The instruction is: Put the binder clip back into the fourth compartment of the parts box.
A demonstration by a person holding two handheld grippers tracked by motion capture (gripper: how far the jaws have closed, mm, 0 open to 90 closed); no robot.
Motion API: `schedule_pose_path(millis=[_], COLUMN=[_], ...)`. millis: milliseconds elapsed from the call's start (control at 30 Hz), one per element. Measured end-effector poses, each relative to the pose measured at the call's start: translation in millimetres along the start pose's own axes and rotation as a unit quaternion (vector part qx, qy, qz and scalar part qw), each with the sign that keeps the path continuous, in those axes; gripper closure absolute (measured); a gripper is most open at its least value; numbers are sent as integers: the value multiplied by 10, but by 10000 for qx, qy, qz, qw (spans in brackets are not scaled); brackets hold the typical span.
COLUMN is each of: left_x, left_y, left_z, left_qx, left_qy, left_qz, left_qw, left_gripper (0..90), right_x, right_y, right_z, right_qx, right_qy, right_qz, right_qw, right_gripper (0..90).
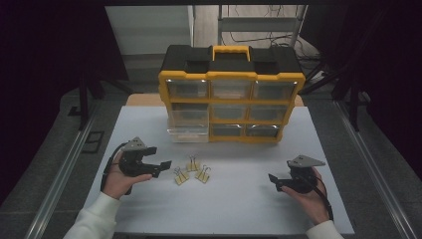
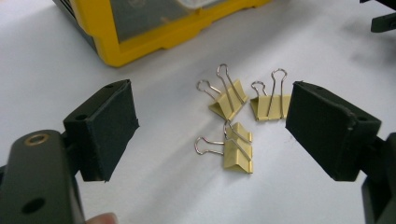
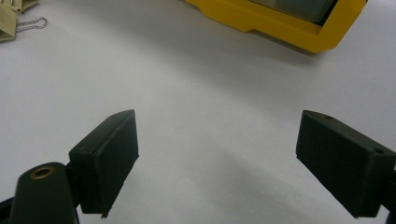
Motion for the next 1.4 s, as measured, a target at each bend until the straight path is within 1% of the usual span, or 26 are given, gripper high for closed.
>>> schedule_pose_path(millis=[233, 367, 633, 800, 867, 933, 967, 1100, 1233, 1267, 1300, 1400], left_x=[-87, -138, -241, -305, -327, -353, -364, -412, -469, -478, -490, -515], left_y=[-55, -85, -152, -195, -208, -224, -232, -259, -280, -291, -291, -299], left_z=[-24, -48, -67, -70, -67, -57, -53, -63, -65, -60, -62, -72], left_qx=[48, 80, 83, 80, 115, 124, 102, 121, 166, 153, 182, 231], left_qy=[-100, -209, -293, -365, -382, -361, -368, -413, -469, -485, -488, -553], left_qz=[188, 288, 509, 643, 683, 740, 775, 886, 965, 1023, 1003, 1043], left_qw=[9998, 9993, 9982, 9972, 9969, 9965, 9963, 9951, 9941, 9935, 9936, 9927], left_gripper=[165, 167, 174, 186, 192, 203, 209, 229, 247, 253, 258, 274], right_x=[-6, -8, -15, -19, -19, -20, -22, -24, -26, -26, -27, -28], right_y=[-6, -8, -13, -15, -16, -17, -17, -19, -20, -20, -20, -21], right_z=[6, 8, 14, 17, 16, 17, 18, 20, 21, 21, 20, 20], right_qx=[10, 2, 16, 27, 25, 24, 30, 36, 40, 39, 39, 43], right_qy=[6, 10, 8, 11, 10, 10, 9, 12, 11, 10, 9, 6], right_qz=[26, 33, 56, 64, 66, 70, 73, 80, 84, 85, 85, 89], right_qw=[10000, 10000, 10000, 10000, 10000, 10000, 10000, 10000, 10000, 10000, 10000, 10000], right_gripper=[137, 137, 137, 137, 137, 137, 137, 137, 137, 137, 137, 137])
Point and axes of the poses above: each handheld gripper's, and its own axes: x roughly backward along the jaws, y roughly out of its top, z roughly to its left, the point moved 9 cm from there along -x, roughly forward along the jaws, and after that the axes turned 5 degrees about -y, right-handed, at the moved point
